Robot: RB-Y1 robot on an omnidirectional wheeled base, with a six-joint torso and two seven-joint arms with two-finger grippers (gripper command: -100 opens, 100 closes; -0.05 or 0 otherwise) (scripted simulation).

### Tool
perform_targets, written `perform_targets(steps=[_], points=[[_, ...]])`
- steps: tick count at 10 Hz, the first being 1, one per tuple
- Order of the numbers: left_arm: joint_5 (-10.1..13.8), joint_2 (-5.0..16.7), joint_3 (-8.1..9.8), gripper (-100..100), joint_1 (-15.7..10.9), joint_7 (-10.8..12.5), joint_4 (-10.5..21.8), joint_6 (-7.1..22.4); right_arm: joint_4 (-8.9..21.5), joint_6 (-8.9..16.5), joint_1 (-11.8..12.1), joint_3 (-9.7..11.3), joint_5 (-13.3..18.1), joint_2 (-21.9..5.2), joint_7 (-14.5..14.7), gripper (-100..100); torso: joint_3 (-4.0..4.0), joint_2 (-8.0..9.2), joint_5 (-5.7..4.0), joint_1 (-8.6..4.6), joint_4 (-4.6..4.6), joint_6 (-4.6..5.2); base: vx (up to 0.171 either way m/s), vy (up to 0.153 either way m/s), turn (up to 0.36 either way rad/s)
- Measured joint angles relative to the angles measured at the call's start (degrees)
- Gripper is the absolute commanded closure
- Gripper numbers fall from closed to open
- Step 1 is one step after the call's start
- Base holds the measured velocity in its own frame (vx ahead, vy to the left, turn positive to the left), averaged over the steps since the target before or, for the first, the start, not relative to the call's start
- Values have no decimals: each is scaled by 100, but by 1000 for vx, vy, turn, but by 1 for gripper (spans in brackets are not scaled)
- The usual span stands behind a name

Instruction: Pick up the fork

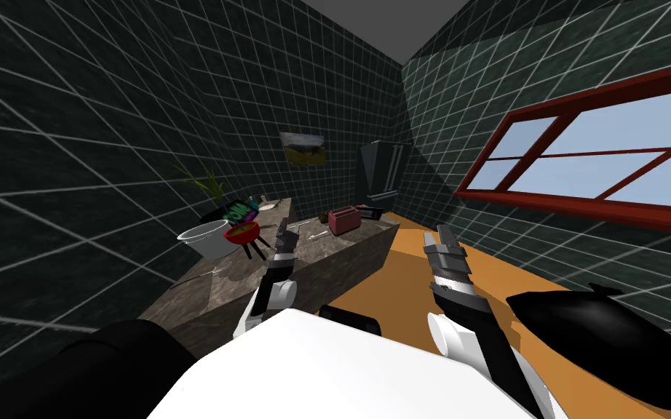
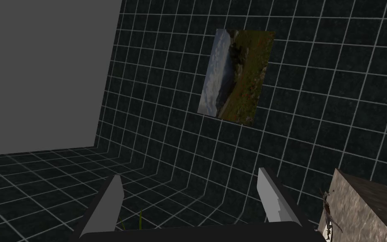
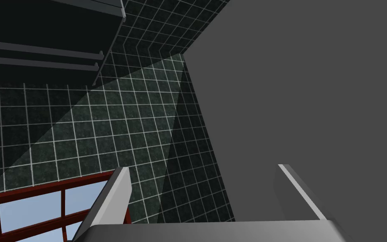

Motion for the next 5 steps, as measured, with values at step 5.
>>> perform_targets(steps=[5], points=[[307, 668, 100, -100, -122, 271, 267, 465, 0, 0, 0, 0, 0, 0, 0, 0, 1, 2, 2, 8, 0, 1, -4, 10, -70]])
